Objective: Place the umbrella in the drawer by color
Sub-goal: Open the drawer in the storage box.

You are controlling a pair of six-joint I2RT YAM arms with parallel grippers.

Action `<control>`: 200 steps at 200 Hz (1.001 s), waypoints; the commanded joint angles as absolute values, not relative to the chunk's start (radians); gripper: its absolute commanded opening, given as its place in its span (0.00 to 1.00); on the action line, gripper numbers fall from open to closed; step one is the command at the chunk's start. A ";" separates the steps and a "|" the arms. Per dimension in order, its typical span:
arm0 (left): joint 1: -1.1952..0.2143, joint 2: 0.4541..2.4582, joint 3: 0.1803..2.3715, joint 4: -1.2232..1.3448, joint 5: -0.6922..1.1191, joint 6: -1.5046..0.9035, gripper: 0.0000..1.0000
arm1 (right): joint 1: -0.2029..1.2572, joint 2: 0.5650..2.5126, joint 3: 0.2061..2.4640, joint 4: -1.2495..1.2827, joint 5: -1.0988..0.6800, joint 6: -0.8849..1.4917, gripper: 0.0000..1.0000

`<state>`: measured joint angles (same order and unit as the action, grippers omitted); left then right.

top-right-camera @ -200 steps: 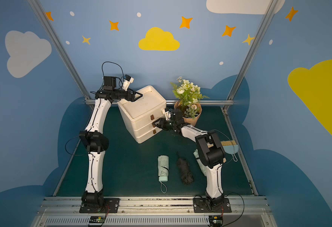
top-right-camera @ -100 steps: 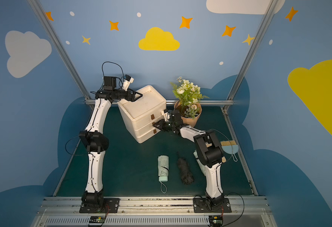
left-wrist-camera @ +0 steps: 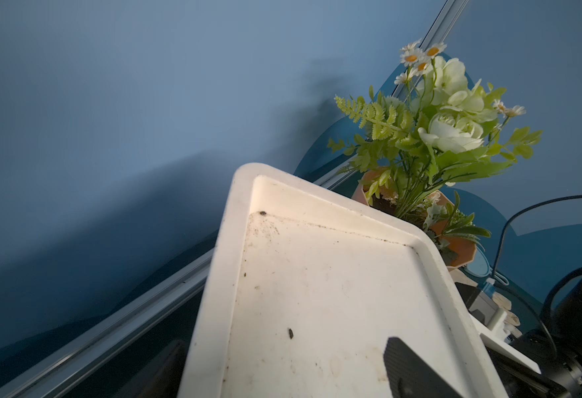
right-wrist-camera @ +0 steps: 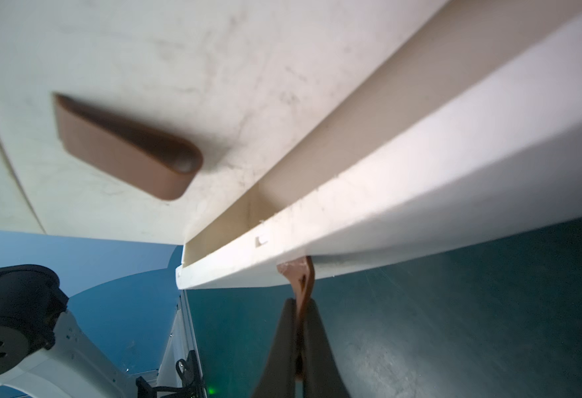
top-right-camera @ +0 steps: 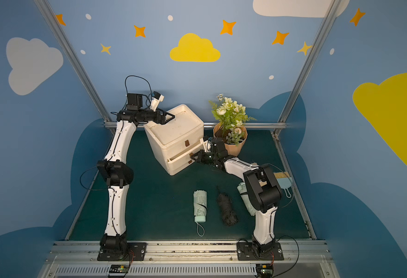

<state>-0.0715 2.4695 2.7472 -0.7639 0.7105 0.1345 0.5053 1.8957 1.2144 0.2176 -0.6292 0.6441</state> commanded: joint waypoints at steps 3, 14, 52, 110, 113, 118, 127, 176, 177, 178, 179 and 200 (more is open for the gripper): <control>-0.129 2.520 2.746 -0.864 0.825 0.113 0.91 | 0.507 1.824 1.166 0.091 -0.613 0.550 0.00; -0.129 2.522 2.746 -0.859 0.824 0.109 0.91 | 0.508 1.803 1.151 0.041 -0.604 0.518 0.00; -0.129 2.523 2.745 -0.859 0.812 0.109 0.91 | 0.501 1.710 1.087 -0.087 -0.536 0.432 0.00; -0.124 2.484 2.746 -0.837 0.704 0.064 0.93 | 0.494 1.639 1.061 -0.180 -0.466 0.381 0.00; -0.124 2.480 2.746 -0.834 0.693 0.061 0.94 | 0.494 1.637 1.061 -0.185 -0.461 0.379 0.00; -0.123 2.473 2.745 -0.828 0.676 0.053 0.94 | 0.494 1.634 1.062 -0.191 -0.454 0.378 0.00; -0.119 2.460 2.746 -0.818 0.658 0.037 0.95 | 0.493 1.629 1.061 -0.196 -0.448 0.372 0.00; -0.082 2.388 2.745 -0.751 0.547 -0.077 1.00 | 0.489 1.585 1.102 -0.274 -0.424 0.340 0.44; -0.081 2.386 2.746 -0.750 0.543 -0.080 1.00 | 0.490 1.583 1.102 -0.278 -0.422 0.339 0.46; -0.080 2.385 2.746 -0.750 0.539 -0.082 1.00 | 0.490 1.580 1.104 -0.282 -0.419 0.337 0.47; -0.078 2.382 2.746 -0.749 0.536 -0.084 1.00 | 0.490 1.578 1.106 -0.286 -0.416 0.334 0.48; -0.049 2.338 2.746 -0.744 0.481 -0.133 1.00 | 0.488 1.528 1.153 -0.419 -0.333 0.272 0.62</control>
